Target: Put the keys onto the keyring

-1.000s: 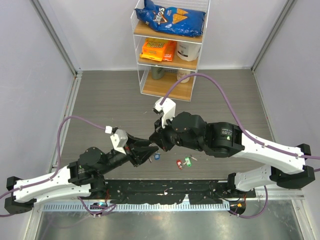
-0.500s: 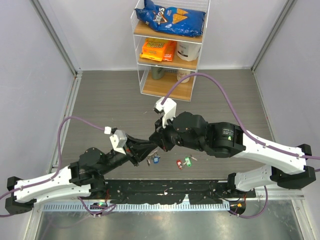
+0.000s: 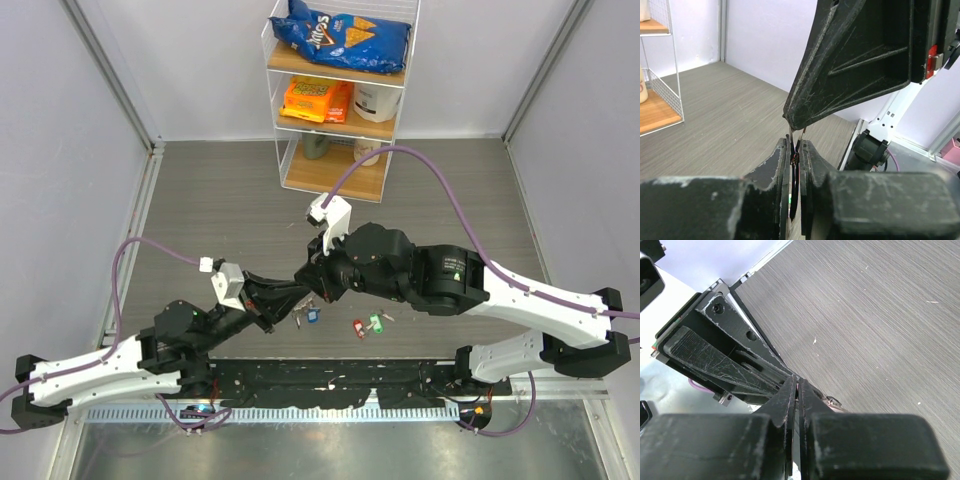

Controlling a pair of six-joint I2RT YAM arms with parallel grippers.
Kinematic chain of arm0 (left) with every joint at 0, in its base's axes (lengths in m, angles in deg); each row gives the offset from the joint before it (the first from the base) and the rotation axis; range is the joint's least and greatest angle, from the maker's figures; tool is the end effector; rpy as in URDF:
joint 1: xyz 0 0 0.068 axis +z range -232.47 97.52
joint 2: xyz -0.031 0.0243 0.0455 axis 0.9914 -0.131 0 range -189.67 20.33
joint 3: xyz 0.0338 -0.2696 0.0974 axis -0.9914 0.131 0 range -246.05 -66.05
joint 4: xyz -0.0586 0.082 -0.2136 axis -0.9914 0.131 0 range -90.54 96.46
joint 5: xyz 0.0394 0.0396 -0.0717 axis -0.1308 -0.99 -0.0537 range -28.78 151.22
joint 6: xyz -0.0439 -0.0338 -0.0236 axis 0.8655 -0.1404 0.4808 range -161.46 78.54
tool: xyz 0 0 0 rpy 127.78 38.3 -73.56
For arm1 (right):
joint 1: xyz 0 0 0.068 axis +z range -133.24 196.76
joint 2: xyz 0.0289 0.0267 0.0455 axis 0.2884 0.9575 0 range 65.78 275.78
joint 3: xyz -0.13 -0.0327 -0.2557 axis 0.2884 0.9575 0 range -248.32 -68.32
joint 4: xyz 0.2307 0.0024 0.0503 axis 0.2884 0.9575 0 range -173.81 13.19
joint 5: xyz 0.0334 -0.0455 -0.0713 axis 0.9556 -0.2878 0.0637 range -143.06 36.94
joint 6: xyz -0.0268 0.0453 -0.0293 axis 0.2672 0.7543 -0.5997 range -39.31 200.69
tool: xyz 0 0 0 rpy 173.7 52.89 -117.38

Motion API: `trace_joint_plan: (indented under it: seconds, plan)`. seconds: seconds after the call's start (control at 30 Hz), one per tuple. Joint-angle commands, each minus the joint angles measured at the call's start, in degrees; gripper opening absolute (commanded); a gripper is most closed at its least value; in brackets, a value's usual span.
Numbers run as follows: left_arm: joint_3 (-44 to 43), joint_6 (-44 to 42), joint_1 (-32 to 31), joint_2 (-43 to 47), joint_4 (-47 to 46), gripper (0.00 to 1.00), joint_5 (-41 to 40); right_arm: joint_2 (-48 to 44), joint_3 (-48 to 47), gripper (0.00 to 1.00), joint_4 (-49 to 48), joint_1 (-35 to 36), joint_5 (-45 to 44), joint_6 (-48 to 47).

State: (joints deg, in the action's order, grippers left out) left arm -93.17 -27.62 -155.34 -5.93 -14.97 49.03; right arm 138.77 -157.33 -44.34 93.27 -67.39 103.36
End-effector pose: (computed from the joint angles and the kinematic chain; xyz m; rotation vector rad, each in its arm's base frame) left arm 0.0382 -0.0918 0.3318 0.5147 1.3034 -1.1406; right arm 0.0663 0.2291 0.4527 -0.7841 1.9206 0.8648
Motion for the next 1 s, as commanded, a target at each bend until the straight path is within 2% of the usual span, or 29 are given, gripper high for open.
trace_joint_plan:
  seconds: [0.0, 0.1, 0.43, 0.63, 0.9, 0.93, 0.97]
  plan:
    - [-2.68, -0.14, 0.09, -0.81, -2.7, 0.19, -2.05, -1.89, -0.37, 0.06, -2.37, 0.31, -0.53, 0.44]
    - [-2.51, 0.04, 0.09, -0.72, -2.61, 0.27, -2.4, -1.89, -0.46, 0.06, -2.37, 0.22, -0.61, 0.44]
    - [-2.86, 0.3, 0.09, 0.24, -1.56, 0.41, -3.28, -1.71, -0.9, 0.06, -1.94, 0.31, -0.88, 0.26]
    - [-2.86, 0.3, 0.0, 0.95, -1.03, 0.45, -2.93, -1.62, -0.81, 0.06, -2.11, 0.31, -0.97, 0.17]
    - [-3.21, -0.31, 0.09, 0.42, -0.5, 0.42, -1.7, -1.27, -1.08, 0.06, -2.37, 0.22, -0.44, 0.35]
    - [-3.12, -0.4, 0.09, 0.33, -0.68, 0.38, -1.53, -1.27, -1.08, 0.06, -2.37, 0.31, -0.61, 0.35]
    - [-3.21, -0.49, 0.09, 0.25, -0.85, 0.28, -1.35, -1.27, -0.99, 0.06, -2.46, 0.39, -0.61, 0.26]
